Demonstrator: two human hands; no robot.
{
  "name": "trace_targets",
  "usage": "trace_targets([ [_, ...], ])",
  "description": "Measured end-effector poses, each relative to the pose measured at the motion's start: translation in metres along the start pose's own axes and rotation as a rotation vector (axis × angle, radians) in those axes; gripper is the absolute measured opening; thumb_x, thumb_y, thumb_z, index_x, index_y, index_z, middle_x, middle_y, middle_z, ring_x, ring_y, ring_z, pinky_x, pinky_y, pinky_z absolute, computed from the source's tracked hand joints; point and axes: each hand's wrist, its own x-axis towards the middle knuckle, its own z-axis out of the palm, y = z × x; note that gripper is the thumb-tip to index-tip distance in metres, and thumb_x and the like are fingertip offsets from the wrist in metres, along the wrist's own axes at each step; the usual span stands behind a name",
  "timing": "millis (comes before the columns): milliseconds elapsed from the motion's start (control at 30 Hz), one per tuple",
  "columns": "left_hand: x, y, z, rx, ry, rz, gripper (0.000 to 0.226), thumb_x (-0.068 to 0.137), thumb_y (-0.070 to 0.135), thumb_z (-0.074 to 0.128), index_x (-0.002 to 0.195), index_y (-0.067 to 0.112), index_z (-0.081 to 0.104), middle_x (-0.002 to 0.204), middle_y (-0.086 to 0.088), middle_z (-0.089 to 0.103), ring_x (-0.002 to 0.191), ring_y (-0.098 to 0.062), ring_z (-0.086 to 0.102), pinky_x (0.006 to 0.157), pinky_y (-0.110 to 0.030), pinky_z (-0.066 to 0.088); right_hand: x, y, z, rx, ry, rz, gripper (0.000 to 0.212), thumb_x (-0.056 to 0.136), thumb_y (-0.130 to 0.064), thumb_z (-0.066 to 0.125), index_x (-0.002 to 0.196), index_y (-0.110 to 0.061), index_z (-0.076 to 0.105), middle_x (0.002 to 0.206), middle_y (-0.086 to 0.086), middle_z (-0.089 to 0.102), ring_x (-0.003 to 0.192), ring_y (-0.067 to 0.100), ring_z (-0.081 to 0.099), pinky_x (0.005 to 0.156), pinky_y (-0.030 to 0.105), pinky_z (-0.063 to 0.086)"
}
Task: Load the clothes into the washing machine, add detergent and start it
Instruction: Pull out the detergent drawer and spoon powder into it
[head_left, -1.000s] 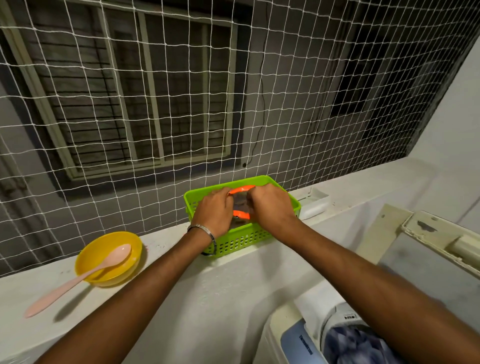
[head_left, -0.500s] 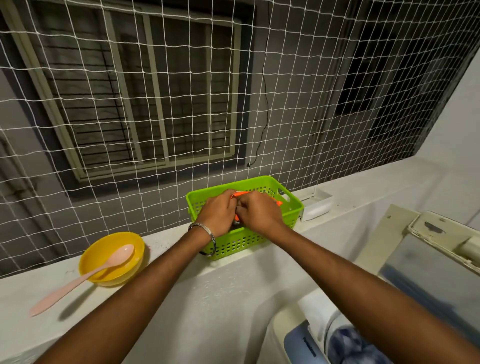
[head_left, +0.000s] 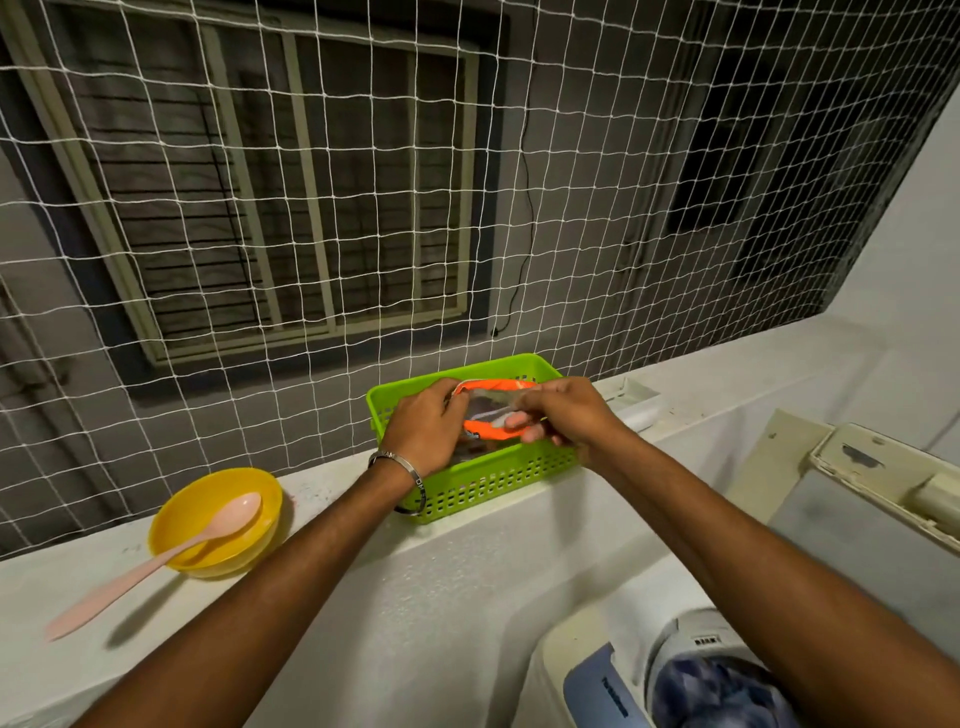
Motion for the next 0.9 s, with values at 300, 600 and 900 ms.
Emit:
trace_targets([
  [300,0.002,-0.002,0.002,0.000,0.021,-0.021,0.031,0.100,0.034,0.042,0.114,0.019,0.065,0.110,-0.011,0.071,0.104,-0.035,0.062,0.081,-0.037,0.048,-0.002,0.010,-0.046,0.215,0.037,0.140,0.013,0.091,-0.006,0.059,0.081,-0.005,0.067,0.058,0.004,0.071,0.046,0.008,0.067,0.040,0.014,0.049],
  [600,0.002,-0.003,0.005,0.036,0.022,-0.006,0.031,0.099,0.035,0.042,0.109,0.018,0.066,0.104,-0.012,0.072,0.100,-0.036,0.062,0.078,-0.038,0.048,-0.010,0.020,-0.086,0.292,0.086,0.169,0.013,0.091,-0.005,0.058,0.082,-0.003,0.068,0.063,0.006,0.073,0.053,0.012,0.070,0.051,0.018,0.057],
  [900,0.000,-0.002,0.004,0.077,0.008,0.018,0.033,0.098,0.038,0.041,0.107,0.020,0.066,0.101,-0.010,0.072,0.096,-0.035,0.063,0.075,-0.036,0.047,-0.020,0.022,-0.141,0.460,0.193,0.210,0.011,0.092,-0.006,0.058,0.087,0.001,0.065,0.063,0.007,0.073,0.056,0.014,0.072,0.049,0.018,0.056],
])
